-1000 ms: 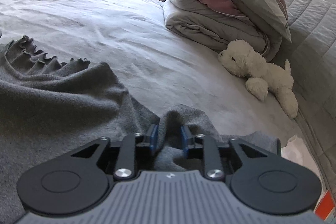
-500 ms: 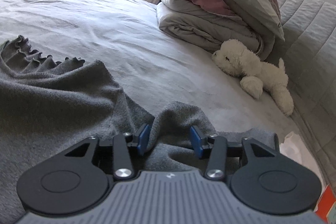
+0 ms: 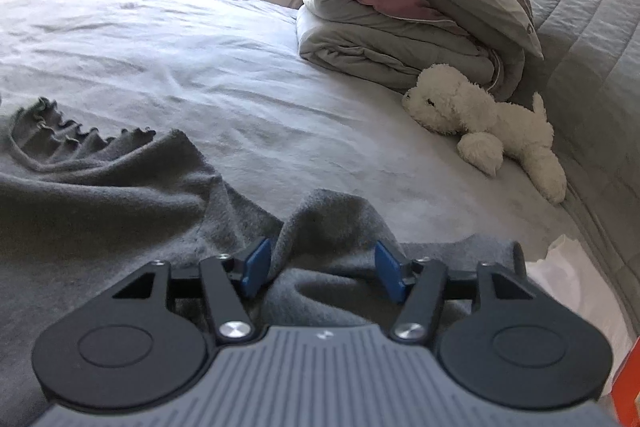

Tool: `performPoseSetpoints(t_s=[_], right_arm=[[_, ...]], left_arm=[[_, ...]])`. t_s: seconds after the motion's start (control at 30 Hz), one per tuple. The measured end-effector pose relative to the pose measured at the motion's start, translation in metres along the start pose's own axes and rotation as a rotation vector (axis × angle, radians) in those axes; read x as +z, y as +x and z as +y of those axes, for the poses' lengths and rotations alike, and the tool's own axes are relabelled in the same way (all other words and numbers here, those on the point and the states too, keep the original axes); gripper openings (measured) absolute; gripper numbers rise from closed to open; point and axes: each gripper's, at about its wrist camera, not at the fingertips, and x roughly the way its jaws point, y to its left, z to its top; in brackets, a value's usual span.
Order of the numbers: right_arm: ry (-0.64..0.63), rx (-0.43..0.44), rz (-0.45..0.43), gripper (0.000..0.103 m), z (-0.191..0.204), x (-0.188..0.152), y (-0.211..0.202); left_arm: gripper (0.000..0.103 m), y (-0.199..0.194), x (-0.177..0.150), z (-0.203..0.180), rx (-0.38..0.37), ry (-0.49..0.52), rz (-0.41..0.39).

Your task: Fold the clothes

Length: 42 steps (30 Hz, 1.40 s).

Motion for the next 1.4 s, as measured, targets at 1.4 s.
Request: performPoseSetpoints(t_s=[1.4], right_arm=[[0.204, 0.169, 0.048, 0.080, -0.046, 0.011, 0.012]], left_arm=[[0.082, 0.029, 0.004, -0.025, -0.011, 0.086, 0.008]])
